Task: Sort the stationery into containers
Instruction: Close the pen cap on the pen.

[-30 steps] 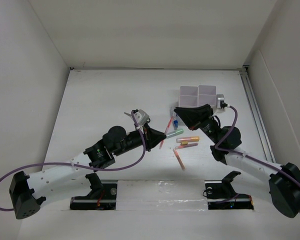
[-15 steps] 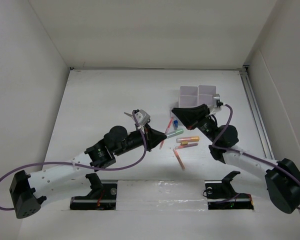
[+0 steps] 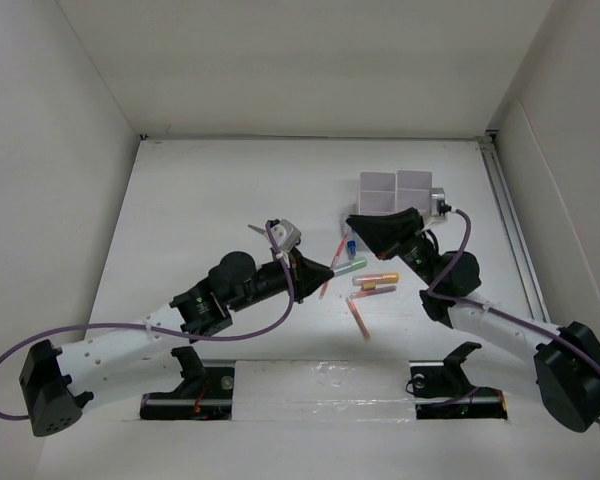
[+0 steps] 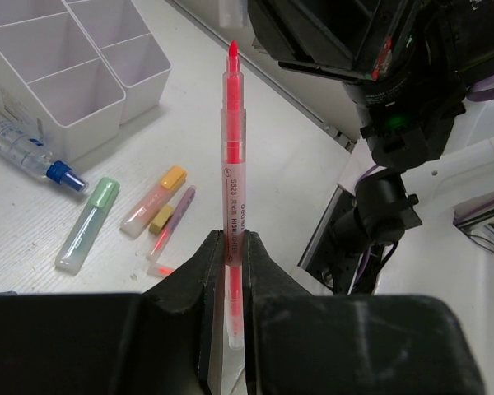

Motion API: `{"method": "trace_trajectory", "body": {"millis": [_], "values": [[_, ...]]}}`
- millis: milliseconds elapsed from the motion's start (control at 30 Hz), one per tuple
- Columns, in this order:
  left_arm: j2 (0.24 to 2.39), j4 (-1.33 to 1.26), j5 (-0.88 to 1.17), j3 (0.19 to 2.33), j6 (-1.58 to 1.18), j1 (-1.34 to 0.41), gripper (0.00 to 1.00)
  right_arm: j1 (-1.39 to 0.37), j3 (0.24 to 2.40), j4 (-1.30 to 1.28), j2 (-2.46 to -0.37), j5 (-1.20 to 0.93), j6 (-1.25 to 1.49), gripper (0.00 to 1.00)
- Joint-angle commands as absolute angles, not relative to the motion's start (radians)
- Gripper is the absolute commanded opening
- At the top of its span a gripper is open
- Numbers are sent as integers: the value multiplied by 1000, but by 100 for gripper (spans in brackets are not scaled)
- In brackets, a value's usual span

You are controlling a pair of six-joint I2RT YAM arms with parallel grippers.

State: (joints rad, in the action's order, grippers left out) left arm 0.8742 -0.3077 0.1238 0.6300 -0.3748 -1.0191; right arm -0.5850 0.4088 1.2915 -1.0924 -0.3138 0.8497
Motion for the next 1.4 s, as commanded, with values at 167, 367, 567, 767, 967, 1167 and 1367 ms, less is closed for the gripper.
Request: {"method": "trace_trajectory", "body": {"millis": [167, 367, 567, 767, 967, 1167, 1367], "values": [[874, -348, 135, 646, -364, -1019, 0, -568, 446, 1431, -1048, -330, 841, 0], [865, -348, 135, 646, -364, -1019, 0, -568, 425, 1456, -1071, -330, 850, 0], [874, -348, 144, 646, -364, -1019, 0, -568, 425, 1505, -1103, -348, 873, 0], [865, -348, 144, 646, -364, -1019, 0, -568, 414, 1525, -1112, -348, 873, 0], [874, -348, 135, 646, -364, -1019, 0, -568, 414, 1496, -1092, -330, 873, 0], [874, -348, 144, 646, -364, -1019, 0, -568, 414, 1486, -1072, -330, 873, 0], [874, -357, 135, 646, -364, -1019, 0, -568, 414, 1466, -1052, -330, 873, 0]]}}
